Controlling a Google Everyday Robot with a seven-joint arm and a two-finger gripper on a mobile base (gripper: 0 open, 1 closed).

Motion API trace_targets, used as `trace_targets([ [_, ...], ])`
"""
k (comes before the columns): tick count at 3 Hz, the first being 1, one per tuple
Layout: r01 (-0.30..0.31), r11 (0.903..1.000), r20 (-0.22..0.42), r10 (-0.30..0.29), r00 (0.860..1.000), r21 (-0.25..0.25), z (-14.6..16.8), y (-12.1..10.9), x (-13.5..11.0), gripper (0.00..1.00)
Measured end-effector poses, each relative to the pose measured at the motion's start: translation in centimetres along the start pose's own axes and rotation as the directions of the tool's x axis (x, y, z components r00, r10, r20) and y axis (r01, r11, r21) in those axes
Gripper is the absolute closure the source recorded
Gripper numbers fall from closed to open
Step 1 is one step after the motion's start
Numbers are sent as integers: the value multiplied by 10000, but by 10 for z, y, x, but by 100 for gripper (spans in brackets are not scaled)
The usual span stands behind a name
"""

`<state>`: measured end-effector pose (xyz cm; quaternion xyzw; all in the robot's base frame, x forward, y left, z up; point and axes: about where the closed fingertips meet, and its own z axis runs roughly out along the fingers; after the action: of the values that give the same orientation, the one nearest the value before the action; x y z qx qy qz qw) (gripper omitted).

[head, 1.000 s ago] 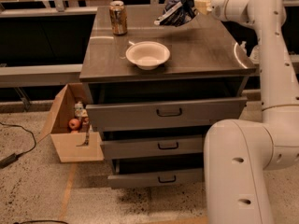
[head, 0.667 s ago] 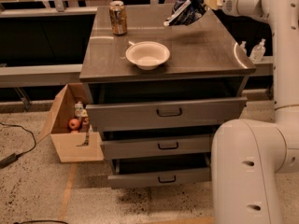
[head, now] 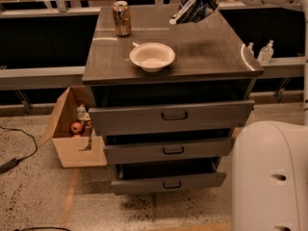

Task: Place blue chip bag into paper bowl

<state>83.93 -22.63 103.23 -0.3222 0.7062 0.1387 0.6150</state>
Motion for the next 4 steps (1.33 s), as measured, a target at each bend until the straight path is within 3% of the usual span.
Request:
trace_targets([
  [1, 260, 9960, -18, -262, 9997, -860, -13, 29, -20, 100],
  [2, 657, 9756, 317, -604, 9977, -2096, -18, 71, -30, 100],
  [3, 608, 9672, 218, -572, 9981, -2468, -6, 87, -19, 100],
  [4, 575, 9611, 566, -438, 9974, -2700, -7, 99, -39, 100],
])
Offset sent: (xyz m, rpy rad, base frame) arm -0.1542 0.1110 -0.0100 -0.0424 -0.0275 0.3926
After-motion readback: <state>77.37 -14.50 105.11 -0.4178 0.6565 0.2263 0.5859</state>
